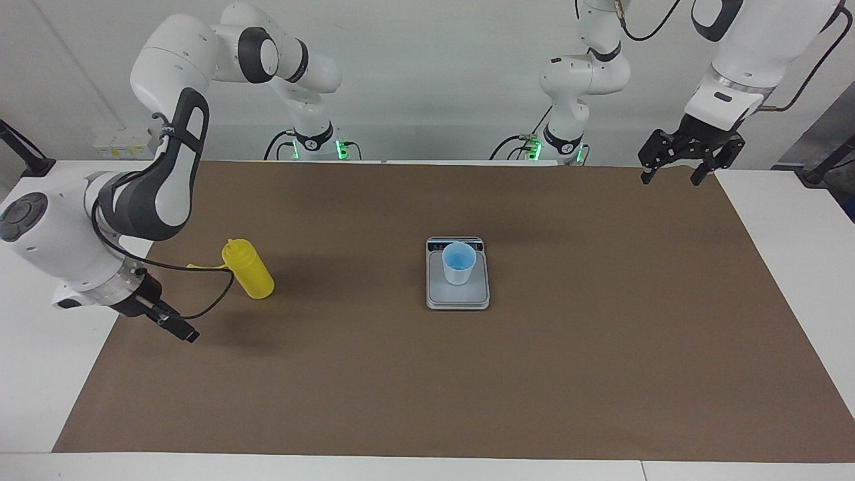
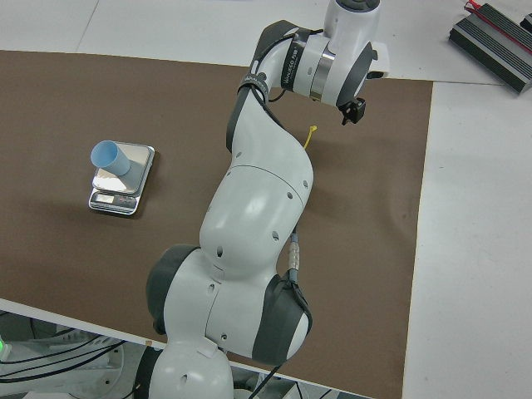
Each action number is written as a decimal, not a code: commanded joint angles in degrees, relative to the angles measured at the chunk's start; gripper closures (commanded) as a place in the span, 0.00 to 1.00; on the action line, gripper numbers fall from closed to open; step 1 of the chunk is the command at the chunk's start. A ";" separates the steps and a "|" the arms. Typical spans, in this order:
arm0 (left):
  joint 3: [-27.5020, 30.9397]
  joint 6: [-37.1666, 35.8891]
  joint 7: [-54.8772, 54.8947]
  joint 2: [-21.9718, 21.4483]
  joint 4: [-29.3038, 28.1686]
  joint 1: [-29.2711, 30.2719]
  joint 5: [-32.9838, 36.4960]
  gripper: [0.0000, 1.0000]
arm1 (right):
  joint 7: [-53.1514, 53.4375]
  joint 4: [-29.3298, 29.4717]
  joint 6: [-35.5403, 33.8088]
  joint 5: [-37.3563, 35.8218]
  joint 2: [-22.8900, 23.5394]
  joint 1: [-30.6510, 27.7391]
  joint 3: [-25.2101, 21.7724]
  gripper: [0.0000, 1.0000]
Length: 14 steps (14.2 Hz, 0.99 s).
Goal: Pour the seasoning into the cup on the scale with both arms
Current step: 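Lower the right gripper onto the yellow squeeze bottle and grasp it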
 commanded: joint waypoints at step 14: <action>-0.22 -1.71 0.82 -0.66 -1.36 1.08 -0.86 0.00 | 21.95 -19.66 -10.67 16.45 -9.48 -7.65 0.47 0.00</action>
